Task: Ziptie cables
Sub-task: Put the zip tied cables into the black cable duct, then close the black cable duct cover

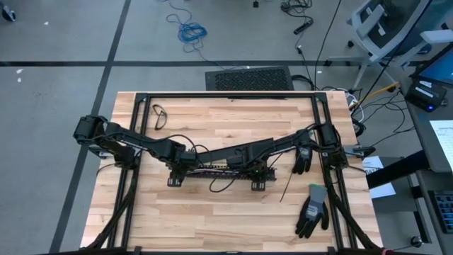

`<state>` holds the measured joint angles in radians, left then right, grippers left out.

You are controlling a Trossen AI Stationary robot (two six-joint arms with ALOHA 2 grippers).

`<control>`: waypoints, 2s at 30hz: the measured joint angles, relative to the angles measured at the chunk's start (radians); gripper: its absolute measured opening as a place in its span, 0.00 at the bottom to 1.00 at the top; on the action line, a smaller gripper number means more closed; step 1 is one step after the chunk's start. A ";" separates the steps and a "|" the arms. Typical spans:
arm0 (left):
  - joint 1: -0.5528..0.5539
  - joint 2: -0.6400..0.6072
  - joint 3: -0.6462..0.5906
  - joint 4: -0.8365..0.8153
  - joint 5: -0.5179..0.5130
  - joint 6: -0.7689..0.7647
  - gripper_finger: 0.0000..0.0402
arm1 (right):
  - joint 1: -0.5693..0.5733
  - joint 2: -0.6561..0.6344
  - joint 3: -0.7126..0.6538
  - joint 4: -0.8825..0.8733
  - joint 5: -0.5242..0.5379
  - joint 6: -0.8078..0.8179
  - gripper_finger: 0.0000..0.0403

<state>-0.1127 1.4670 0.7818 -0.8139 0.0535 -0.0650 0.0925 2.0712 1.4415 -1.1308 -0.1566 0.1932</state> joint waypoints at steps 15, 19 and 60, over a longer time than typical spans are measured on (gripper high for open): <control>0.000 0.000 0.002 -0.013 0.003 -0.004 0.50 | -0.001 -0.026 0.004 -0.018 -0.105 -0.073 0.42; 0.000 -0.001 0.002 -0.013 0.003 -0.003 0.50 | -0.002 -0.037 0.004 -0.020 -0.104 -0.074 0.41; 0.002 -0.001 0.004 -0.097 -0.029 0.042 0.49 | -0.026 -0.236 0.085 -0.124 0.146 -0.031 0.14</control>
<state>-0.1108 1.4658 0.7862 -0.9111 0.0250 -0.0225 0.0670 1.8355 1.5265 -1.2545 -0.0106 0.1619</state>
